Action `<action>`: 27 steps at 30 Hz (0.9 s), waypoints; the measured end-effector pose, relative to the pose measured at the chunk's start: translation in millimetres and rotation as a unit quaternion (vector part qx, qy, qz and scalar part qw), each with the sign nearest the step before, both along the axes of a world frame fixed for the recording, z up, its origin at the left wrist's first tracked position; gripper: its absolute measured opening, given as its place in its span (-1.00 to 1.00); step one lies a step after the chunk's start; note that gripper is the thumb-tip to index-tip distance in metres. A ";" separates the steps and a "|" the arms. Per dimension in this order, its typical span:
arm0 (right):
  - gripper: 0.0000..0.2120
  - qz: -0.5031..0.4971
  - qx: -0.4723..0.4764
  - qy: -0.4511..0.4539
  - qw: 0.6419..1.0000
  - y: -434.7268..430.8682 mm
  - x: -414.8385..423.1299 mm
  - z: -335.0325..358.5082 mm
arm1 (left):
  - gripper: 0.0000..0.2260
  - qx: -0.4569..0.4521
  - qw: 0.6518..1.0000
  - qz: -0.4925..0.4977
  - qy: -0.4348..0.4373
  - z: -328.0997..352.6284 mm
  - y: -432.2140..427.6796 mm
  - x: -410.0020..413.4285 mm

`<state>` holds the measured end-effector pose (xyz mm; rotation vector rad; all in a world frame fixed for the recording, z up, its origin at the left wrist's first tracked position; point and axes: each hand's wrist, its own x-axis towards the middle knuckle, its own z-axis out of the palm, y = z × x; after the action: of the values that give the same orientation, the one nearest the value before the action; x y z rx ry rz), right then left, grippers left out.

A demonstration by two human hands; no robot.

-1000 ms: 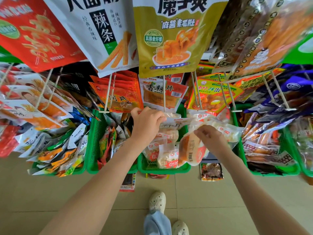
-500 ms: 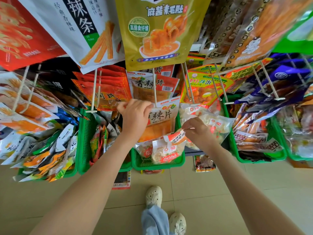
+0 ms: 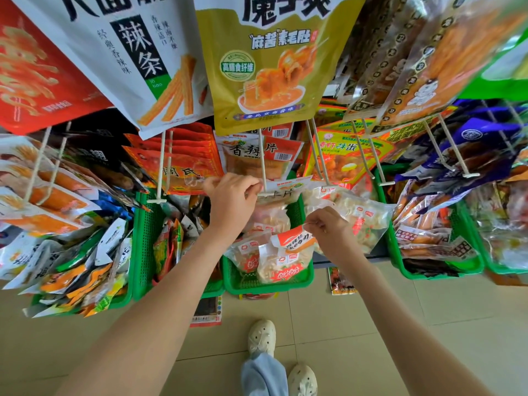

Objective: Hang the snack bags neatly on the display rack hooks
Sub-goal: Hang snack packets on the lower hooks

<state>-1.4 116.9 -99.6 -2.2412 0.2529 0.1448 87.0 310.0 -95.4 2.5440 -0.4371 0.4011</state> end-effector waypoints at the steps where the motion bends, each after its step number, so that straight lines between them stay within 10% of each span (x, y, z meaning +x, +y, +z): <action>1: -0.97 -0.001 0.006 0.004 1.000 1.8 0.5 -0.1 | -0.78 -0.003 1.000 0.002 0.003 -0.3 0.1 0.6; 27: -0.91 0.032 0.024 0.076 0.996 44.4 10.8 8.0 | -0.82 -0.194 0.944 0.020 0.267 10.1 -4.8 2.3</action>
<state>9.5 161.3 -91.6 -2.1940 0.2572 0.3533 89.3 305.2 -85.3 2.1540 -0.0860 -0.1836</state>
